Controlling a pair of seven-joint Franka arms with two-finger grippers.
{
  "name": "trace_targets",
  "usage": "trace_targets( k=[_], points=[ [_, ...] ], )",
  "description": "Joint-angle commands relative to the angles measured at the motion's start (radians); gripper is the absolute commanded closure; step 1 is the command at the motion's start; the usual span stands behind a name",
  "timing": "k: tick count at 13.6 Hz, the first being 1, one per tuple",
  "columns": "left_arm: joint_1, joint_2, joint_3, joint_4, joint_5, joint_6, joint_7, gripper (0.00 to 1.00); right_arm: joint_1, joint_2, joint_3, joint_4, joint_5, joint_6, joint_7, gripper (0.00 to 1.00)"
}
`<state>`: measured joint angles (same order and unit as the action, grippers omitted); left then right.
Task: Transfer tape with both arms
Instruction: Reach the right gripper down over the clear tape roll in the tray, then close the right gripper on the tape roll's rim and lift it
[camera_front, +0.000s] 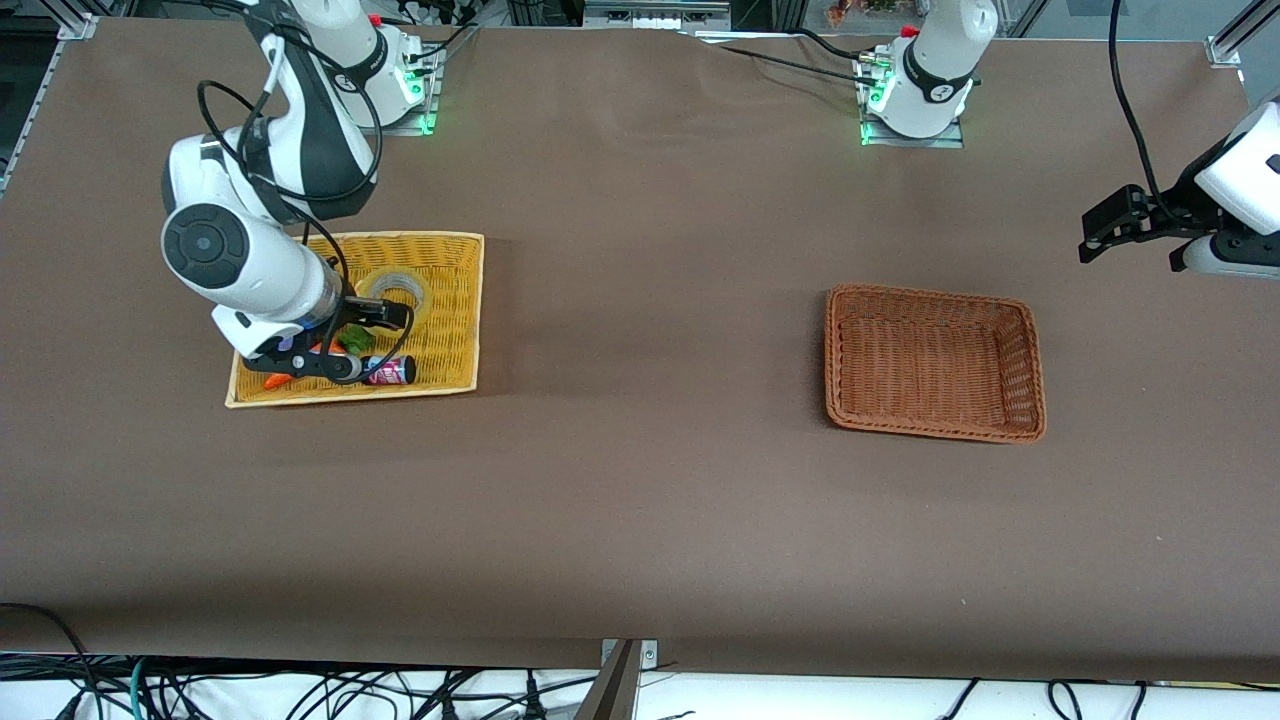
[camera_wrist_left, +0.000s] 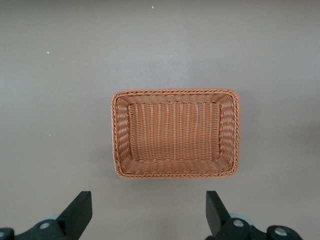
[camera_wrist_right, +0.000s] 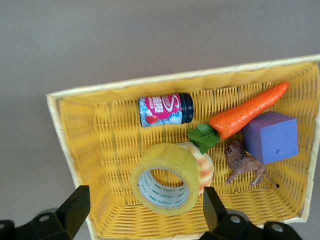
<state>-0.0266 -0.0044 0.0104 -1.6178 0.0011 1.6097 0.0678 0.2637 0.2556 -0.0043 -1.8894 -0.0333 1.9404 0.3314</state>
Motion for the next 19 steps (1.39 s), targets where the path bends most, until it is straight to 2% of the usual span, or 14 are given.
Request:
trace_targets(
  k=[1, 4, 8, 10, 19],
  points=[
    [0.004, 0.012, -0.003, 0.030, 0.025, -0.024, 0.017, 0.00, -0.003, -0.048, -0.009, -0.111, -0.039, 0.058, -0.058, 0.00],
    [0.004, 0.014, -0.003, 0.030, 0.025, -0.024, 0.017, 0.00, -0.003, -0.074, -0.036, -0.235, -0.045, 0.176, -0.115, 0.00],
    [0.002, 0.014, -0.003, 0.030, 0.025, -0.024, 0.017, 0.00, -0.003, -0.088, -0.098, -0.350, -0.045, 0.303, -0.201, 0.00],
    [0.004, 0.014, -0.004, 0.030, 0.025, -0.024, 0.017, 0.00, -0.003, -0.088, -0.100, -0.402, -0.045, 0.371, -0.203, 0.00],
    [0.004, 0.035, -0.003, 0.032, 0.025, -0.019, 0.006, 0.00, -0.003, -0.090, -0.098, -0.487, -0.045, 0.455, -0.203, 0.00]
  ],
)
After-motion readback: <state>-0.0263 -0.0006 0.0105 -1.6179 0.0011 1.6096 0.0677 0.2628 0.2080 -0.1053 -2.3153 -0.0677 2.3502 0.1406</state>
